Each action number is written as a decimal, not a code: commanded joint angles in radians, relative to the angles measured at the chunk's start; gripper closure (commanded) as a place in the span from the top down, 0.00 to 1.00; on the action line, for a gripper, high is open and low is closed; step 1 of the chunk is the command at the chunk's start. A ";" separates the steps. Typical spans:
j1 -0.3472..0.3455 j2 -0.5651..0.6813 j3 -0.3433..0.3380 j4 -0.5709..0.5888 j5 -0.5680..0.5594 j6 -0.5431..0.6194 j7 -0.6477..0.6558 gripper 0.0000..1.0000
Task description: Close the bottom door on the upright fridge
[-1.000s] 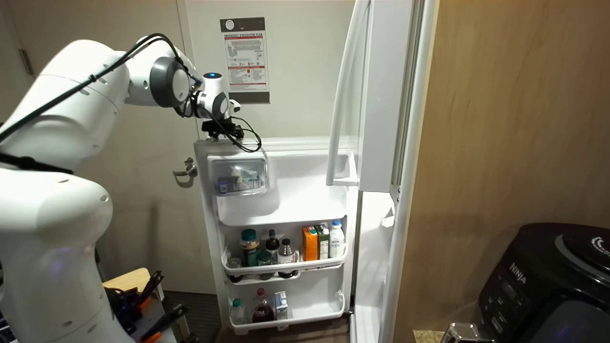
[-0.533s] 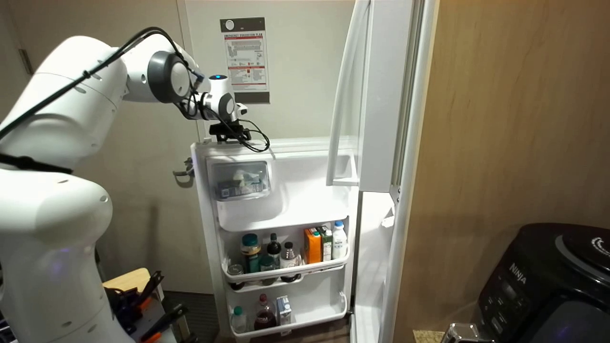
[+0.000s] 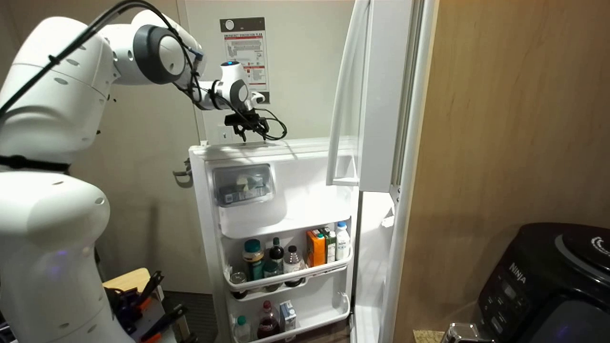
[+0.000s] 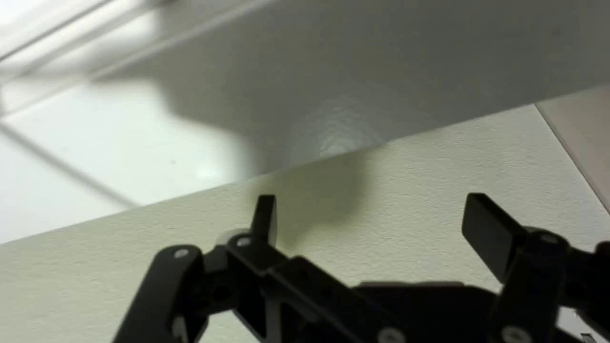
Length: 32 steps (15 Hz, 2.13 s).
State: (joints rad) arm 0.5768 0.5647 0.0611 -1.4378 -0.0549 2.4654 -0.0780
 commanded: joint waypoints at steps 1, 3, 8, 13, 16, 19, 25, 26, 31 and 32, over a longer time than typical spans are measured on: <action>-0.032 -0.135 -0.018 -0.142 -0.012 -0.021 -0.040 1.00; -0.093 -0.171 0.031 -0.174 -0.060 -0.036 -0.018 1.00; -0.205 -0.247 0.135 -0.285 -0.016 0.008 -0.115 1.00; -0.245 -0.287 0.249 -0.395 0.053 0.083 -0.166 1.00; -0.248 -0.299 0.313 -0.447 0.113 0.113 -0.200 1.00; -0.243 -0.311 0.350 -0.486 0.142 0.119 -0.211 1.00; -0.225 -0.372 0.335 -0.569 0.114 0.103 -0.106 1.00; -0.225 -0.386 0.331 -0.590 0.111 0.113 -0.094 1.00; -0.220 -0.435 0.310 -0.667 0.092 0.140 -0.049 1.00; -0.219 -0.442 0.305 -0.679 0.084 0.145 -0.039 1.00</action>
State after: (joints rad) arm 0.3582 0.1821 0.3792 -2.0381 0.0488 2.5723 -0.1619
